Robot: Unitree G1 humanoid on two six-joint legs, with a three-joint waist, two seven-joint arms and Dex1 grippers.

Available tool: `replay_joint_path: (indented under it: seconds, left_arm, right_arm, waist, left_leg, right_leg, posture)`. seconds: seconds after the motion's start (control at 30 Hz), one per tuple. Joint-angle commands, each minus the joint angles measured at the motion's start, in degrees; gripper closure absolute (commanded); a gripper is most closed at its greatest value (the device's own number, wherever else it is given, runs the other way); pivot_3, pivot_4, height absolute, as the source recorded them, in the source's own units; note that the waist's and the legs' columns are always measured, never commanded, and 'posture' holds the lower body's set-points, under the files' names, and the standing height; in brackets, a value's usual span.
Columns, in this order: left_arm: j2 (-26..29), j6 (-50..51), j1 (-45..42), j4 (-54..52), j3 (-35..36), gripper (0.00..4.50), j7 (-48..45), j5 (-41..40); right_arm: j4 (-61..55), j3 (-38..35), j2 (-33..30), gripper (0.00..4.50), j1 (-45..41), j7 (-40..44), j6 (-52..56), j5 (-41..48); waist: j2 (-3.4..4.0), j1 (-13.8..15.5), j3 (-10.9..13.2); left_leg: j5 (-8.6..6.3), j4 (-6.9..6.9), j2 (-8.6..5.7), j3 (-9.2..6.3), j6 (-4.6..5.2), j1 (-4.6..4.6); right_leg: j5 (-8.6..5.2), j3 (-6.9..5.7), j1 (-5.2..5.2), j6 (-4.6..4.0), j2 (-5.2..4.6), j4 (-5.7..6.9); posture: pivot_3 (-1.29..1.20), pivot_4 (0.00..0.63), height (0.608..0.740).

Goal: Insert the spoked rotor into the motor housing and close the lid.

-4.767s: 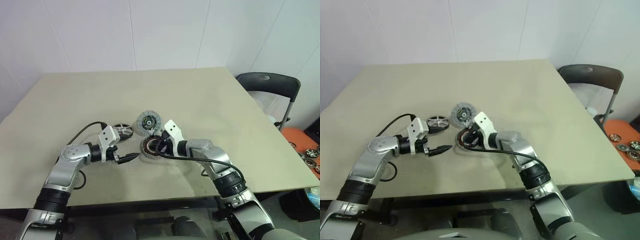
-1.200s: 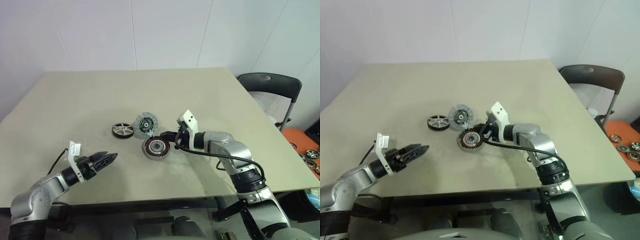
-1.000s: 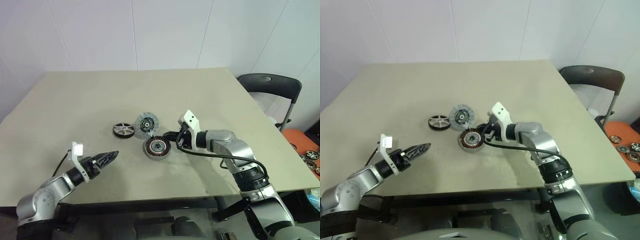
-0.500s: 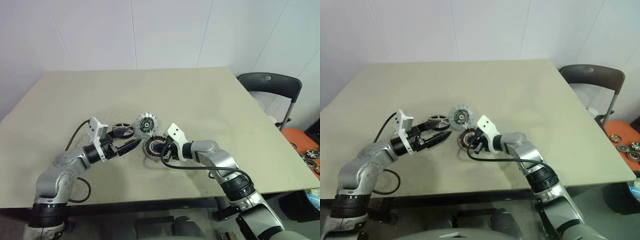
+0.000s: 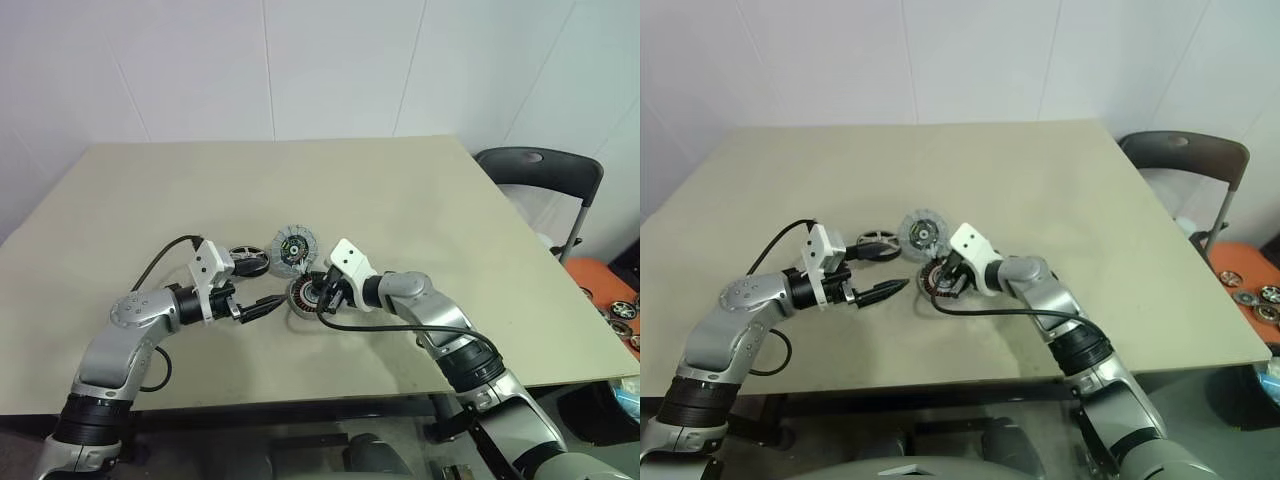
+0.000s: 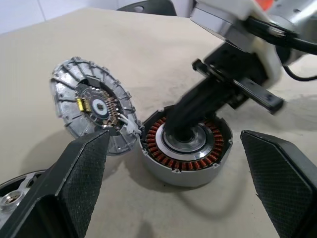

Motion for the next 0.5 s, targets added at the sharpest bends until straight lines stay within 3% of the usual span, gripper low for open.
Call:
replay_joint_path:
  seconds: [0.03, 0.2, 0.33, 0.5]
  left_arm:
    - [0.77, -2.21, -0.76, -0.07, -0.07, 0.0, -0.92, 0.98]
    - [0.99, -2.95, -0.68, 0.86, -0.05, 0.0, -1.44, 1.59]
    - [0.77, -3.42, -0.77, 1.59, -0.45, 0.0, -1.63, 2.19]
    - [-0.1, -2.62, -1.23, 1.88, 0.25, 0.0, -0.83, 1.05]
  right_arm:
    - [1.19, -0.55, -0.67, 4.47, -0.29, -0.12, 1.55, -0.79]
    - [0.45, -0.43, -1.14, 4.47, 0.7, 1.25, 1.56, -0.16]
    - [-5.93, -2.65, 0.69, 4.47, 2.29, 5.69, 1.83, 6.27]
    - [-4.56, -2.49, 0.75, 4.47, 2.19, 3.69, 1.0, 4.27]
  waist:
    - [0.01, -0.09, 0.0]
    - [0.0, -0.06, 0.0]
    - [0.0, 0.0, 0.0]
    - [0.04, -0.14, 0.03]
  left_leg:
    - [0.0, 0.0, 0.0, 0.0, 0.0, 0.0]
    - [0.0, 0.05, 0.0, 0.0, 0.0, 0.02]
    - [0.0, 0.02, 0.0, 0.0, 0.0, -0.02]
    - [0.0, -0.14, 0.01, 0.0, 0.0, -0.06]
  right_leg:
    - [0.0, 0.0, 0.06, 0.0, 0.0, 0.02]
    - [-0.01, 0.0, 0.07, -0.01, 0.0, 0.01]
    - [-0.01, 0.0, 0.09, 0.0, 0.0, 0.0]
    - [0.08, 0.0, -0.05, 0.15, 0.01, 0.01]
  posture:
    - [0.0, 0.0, 0.74]
    - [0.0, 0.0, 0.74]
    - [0.0, 0.0, 0.74]
    - [0.0, 0.0, 0.74]
